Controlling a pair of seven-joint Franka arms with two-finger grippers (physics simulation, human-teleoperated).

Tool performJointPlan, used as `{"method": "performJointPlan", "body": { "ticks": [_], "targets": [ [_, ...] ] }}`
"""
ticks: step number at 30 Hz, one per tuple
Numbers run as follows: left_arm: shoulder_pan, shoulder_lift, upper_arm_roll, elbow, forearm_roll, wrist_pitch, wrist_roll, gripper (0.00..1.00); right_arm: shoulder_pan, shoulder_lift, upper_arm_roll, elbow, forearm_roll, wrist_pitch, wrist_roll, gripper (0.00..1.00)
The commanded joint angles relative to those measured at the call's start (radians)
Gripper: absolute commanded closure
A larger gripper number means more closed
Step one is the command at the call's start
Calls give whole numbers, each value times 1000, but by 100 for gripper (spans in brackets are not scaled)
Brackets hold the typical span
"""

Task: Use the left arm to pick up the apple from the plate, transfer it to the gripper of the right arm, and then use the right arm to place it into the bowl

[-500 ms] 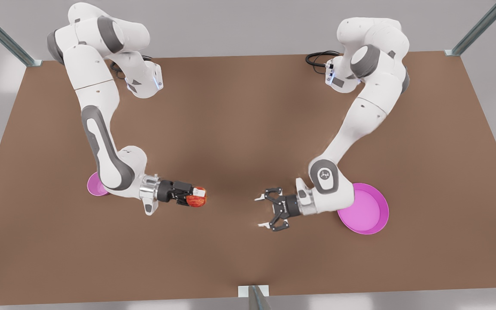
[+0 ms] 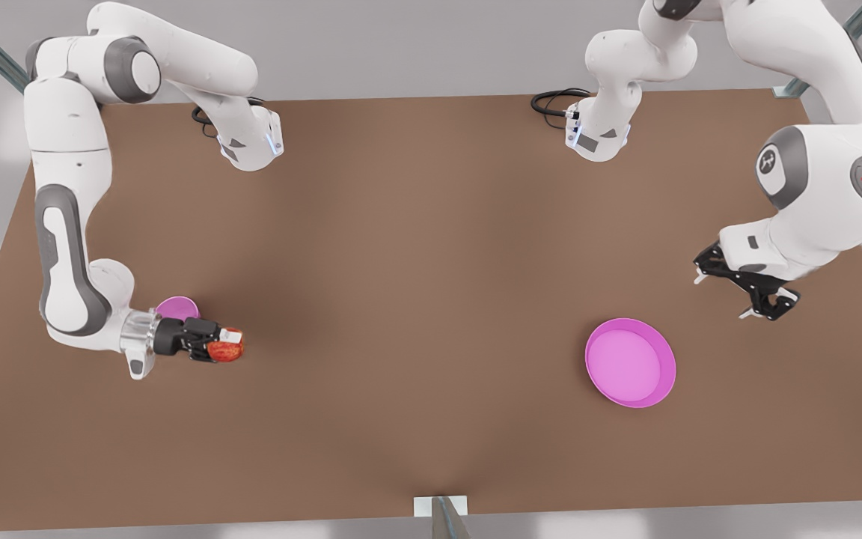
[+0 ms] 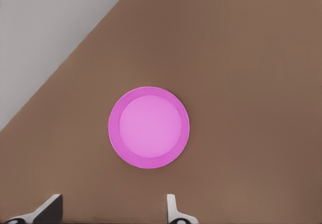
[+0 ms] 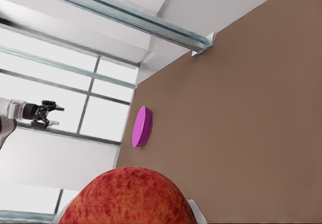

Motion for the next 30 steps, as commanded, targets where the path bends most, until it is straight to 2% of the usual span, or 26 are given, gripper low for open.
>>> {"method": "performJointPlan", "body": {
  "ticks": [1, 13, 19, 30],
  "targets": [
    [-12, 2, 3, 6, -11, -65, -836, 0, -37, -2, 2, -4, -115, -81, -53, 27],
    [-14, 3, 3, 5, -11, -74, -833, 0, -212, 21, -10, 4, -319, -113, -213, 27],
    [-14, 3, 3, 5, -9, -89, -830, 0, -221, 30, -10, 54, -556, -104, -296, 27],
    [-14, 3, 3, 3, -9, -97, -827, 0, -216, 30, -9, 90, -786, -67, -359, 26]
  ]
}}
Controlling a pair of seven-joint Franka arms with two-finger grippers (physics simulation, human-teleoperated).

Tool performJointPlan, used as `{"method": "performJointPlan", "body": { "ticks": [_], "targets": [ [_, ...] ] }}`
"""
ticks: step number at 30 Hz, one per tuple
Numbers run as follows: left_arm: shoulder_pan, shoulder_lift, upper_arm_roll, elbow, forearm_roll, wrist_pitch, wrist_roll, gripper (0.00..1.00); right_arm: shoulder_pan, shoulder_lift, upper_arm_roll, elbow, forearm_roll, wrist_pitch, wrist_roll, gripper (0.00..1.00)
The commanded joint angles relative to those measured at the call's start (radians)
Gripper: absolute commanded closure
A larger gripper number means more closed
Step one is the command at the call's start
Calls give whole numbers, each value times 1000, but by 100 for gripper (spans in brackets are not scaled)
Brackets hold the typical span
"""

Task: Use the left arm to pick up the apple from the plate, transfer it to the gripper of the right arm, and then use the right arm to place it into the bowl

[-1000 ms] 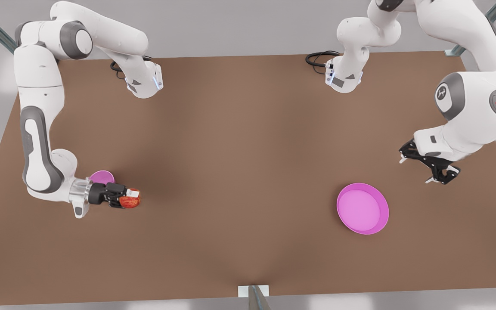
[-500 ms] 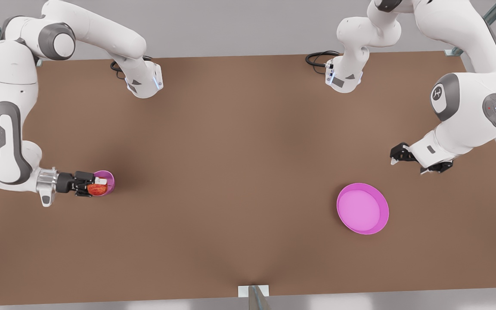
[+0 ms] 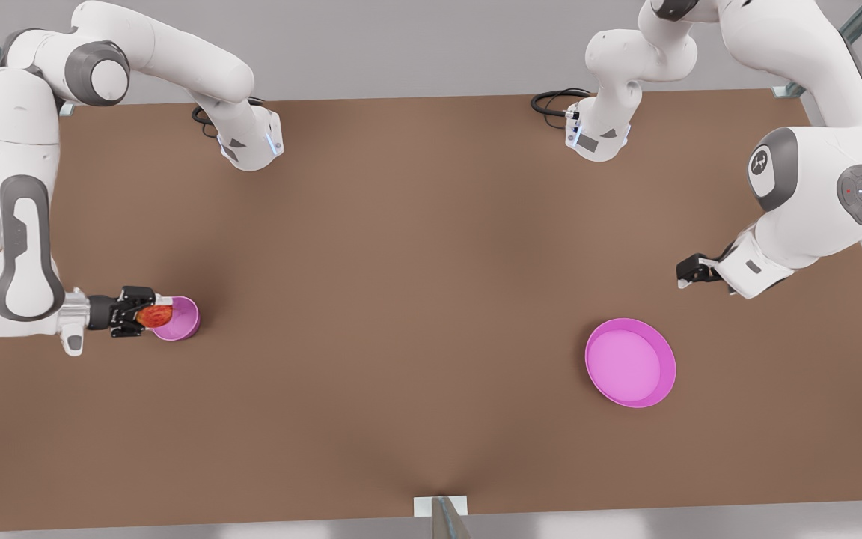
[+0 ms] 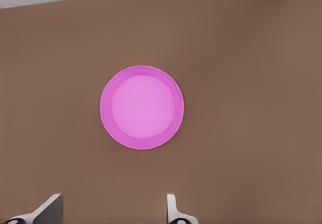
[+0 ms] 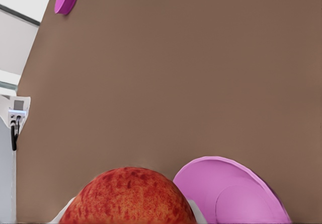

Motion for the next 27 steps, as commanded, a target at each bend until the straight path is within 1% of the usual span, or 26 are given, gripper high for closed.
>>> {"method": "performJointPlan", "body": {
  "ticks": [1, 6, 9, 12, 16, 18, 19, 20, 22, 23, 24, 25, 26, 27],
  "targets": [
    [0, -1, 0, 0, 1, -17, -154, 0, 4, -1, 1, 3, -75, 33, -129, 26],
    [0, -1, 0, 0, 1, -17, -154, 0, 8, -3, 7, 3, -139, 65, -118, 26],
    [0, -1, 0, 0, 1, -17, -154, 0, 8, -3, 12, 3, -173, 88, -118, 23],
    [0, -1, 0, 0, 1, -17, -156, 0, 8, -3, 12, 3, -173, 88, -118, 0],
    [0, -1, 0, 0, 2, -17, -156, 0, 7, -3, 12, 12, -173, 85, -121, 0],
    [0, -1, 0, 0, 2, -17, -156, 0, 14, -4, 15, 75, -175, 76, -110, 0],
    [-1, -1, 0, 0, 2, -17, -156, 0, 42, -7, 15, 136, -191, 29, -63, 0],
    [0, -1, 0, 0, 2, -17, -156, 0, 83, -7, 18, 225, -243, -22, 23, 0],
    [0, -1, 0, 0, 2, -17, -156, 0, 232, -16, 15, 556, -423, -168, 210, 0],
    [0, -1, 0, 0, 2, -17, -156, 0, 289, -44, 15, 601, -489, -168, 278, 0],
    [0, -1, 0, 0, 2, -17, -156, 0, 358, -82, 15, 615, -536, -163, 445, 0],
    [-1, -1, 0, 0, 2, -17, -157, 0, 434, -147, 8, 610, -560, -169, 684, 0],
    [0, -1, 0, 0, 2, -17, -157, 0, 499, -239, 0, 554, -647, -171, 876, 0],
    [0, -1, 0, 0, 2, -17, -157, 0, 527, -332, 0, 433, -650, -171, 1126, 0]
  ]
}}
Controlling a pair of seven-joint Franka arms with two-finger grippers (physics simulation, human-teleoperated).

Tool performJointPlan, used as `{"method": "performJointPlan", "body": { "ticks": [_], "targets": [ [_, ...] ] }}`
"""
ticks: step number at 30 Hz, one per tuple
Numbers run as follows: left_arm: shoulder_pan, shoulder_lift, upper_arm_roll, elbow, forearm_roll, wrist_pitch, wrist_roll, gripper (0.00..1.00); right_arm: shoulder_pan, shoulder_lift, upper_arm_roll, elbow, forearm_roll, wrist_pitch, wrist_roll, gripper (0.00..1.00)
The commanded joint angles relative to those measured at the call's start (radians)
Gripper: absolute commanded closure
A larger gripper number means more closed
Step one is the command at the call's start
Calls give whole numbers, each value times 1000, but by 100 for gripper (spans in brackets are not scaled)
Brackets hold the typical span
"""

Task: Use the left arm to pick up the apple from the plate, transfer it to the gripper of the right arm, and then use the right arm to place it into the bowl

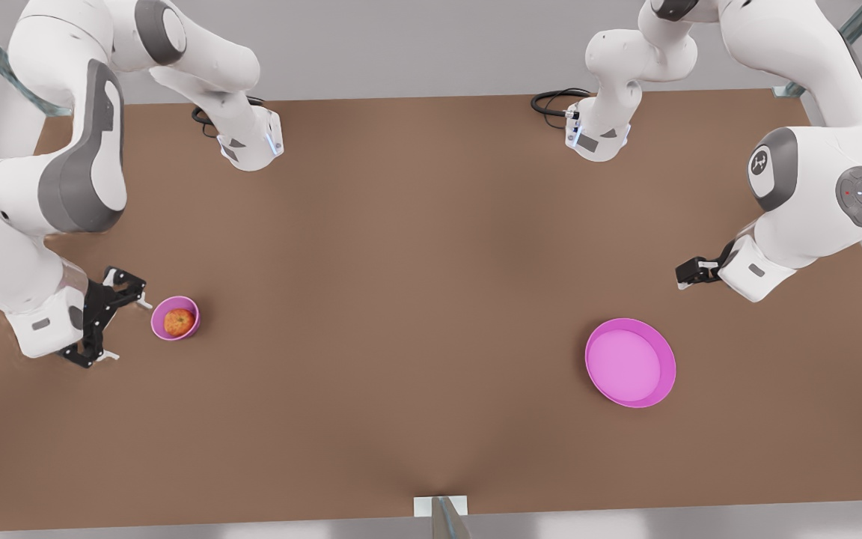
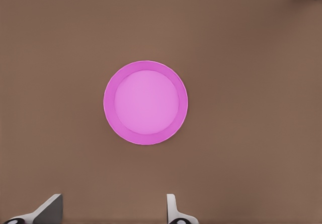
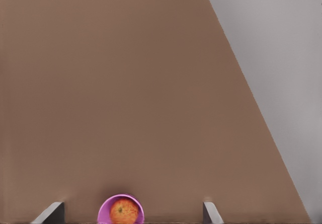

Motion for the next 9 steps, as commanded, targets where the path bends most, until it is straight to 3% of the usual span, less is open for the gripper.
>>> {"method": "performJointPlan", "body": {
  "ticks": [1, 2, 3, 9],
  "targets": [
    [0, -1, 0, 0, 1, 1, -37, 0, 27, -154, -6, -174, -113, -47, 1073, 0],
    [0, -1, 0, 0, 1, 1, -37, 0, 21, -262, -26, -343, -73, 55, 1077, 0],
    [0, -1, 0, 0, 1, -1, -37, 0, 23, -274, -56, -369, -27, 68, 1094, 0],
    [2, -1, 0, 4, -1, 1, -43, 0, 7, -187, -58, -273, 36, 52, 1186, 0]
  ]
}}
